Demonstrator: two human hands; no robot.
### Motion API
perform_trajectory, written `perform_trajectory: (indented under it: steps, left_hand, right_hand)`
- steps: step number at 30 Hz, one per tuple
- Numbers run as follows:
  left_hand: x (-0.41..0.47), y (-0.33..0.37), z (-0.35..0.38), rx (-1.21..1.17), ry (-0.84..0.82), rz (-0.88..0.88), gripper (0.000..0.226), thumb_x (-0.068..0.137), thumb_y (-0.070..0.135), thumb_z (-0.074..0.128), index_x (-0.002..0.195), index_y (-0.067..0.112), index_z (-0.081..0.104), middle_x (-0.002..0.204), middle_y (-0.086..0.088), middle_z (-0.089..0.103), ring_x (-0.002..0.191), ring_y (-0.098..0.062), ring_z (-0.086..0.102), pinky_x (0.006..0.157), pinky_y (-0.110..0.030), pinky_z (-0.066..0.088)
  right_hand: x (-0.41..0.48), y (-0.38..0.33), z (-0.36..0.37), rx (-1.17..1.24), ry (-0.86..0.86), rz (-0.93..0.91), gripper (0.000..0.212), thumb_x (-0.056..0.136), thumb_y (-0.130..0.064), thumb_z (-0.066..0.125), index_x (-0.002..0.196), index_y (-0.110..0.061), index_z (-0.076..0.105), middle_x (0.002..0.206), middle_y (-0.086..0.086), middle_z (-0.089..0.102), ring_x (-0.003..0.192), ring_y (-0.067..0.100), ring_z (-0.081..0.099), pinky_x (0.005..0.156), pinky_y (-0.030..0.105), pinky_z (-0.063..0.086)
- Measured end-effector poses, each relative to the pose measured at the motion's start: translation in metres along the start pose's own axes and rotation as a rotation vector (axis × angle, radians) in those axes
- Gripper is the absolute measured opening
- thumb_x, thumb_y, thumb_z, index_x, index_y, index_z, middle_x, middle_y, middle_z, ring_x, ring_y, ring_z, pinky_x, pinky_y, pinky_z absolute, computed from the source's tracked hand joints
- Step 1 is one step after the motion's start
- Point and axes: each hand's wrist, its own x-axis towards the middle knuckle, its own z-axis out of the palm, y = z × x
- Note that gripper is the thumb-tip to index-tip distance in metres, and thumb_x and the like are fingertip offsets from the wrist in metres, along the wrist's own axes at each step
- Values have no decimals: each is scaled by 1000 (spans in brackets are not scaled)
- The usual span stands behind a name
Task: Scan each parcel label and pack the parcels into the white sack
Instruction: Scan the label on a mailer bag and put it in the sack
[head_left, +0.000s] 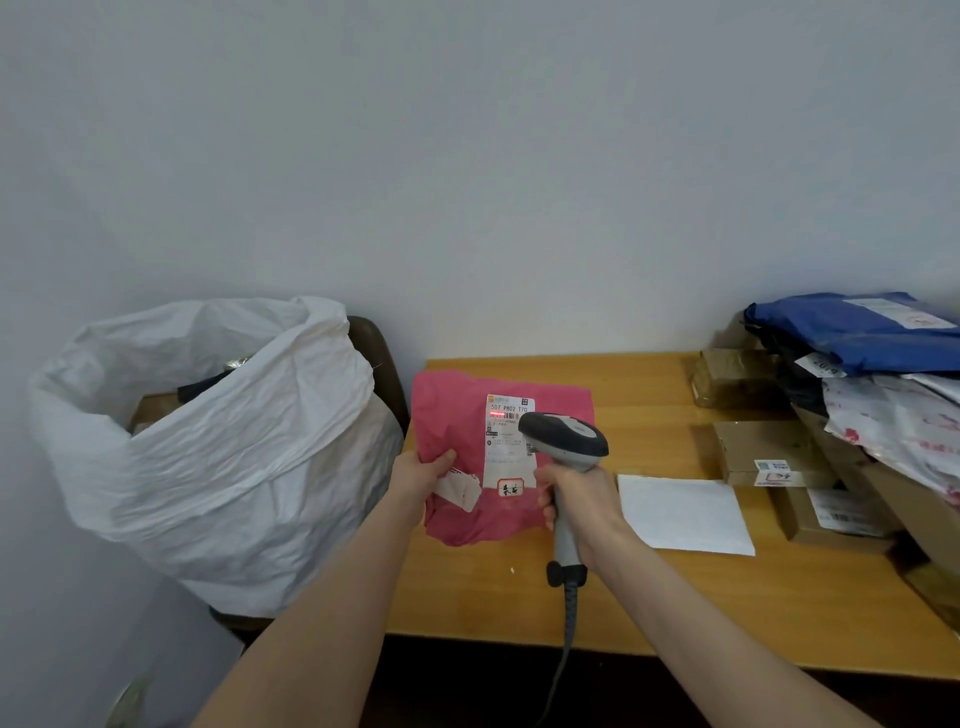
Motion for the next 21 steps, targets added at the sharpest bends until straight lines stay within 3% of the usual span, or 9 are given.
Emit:
perform_trajectory:
  steps: [3,9,14,21]
  left_hand:
    - [-5,3,-2,-15,-1,7,34,86,8,68,116,-6,60,113,-21,65,81,-21,63,60,-24,49]
    - [-11,7,0,-33,17,-3,36,87,10,68,120,-3,59,116,-20,64,101,-31,62,67,-28,49]
    - [-13,9,1,-43,2,-7,37,86,12,69,119,-1,59,115,-19,65,88,-24,61,62,-27,48]
    - [-14,9,2,-40,3,-3,39,85,13,70,120,0,59,115,-19,65,91,-26,61,67,-30,49]
  right_hand:
    - [-2,-2,-1,-16,-15,-3,14,74,-3,64,61,-4,62,49,7,57,40,16,48,44,27,41]
    - [-7,-7,-8,-30,-39,-22,14,75,-3,64,62,-5,63,51,7,58,42,16,50,47,27,43]
    - [-12,-11,-13,6,-46,-39,11,77,-2,65,66,-2,64,52,9,60,40,15,50,44,26,42]
    - [-14,-16,-21,5,-48,-39,15,81,-5,65,66,-3,64,52,9,60,40,15,50,43,25,42]
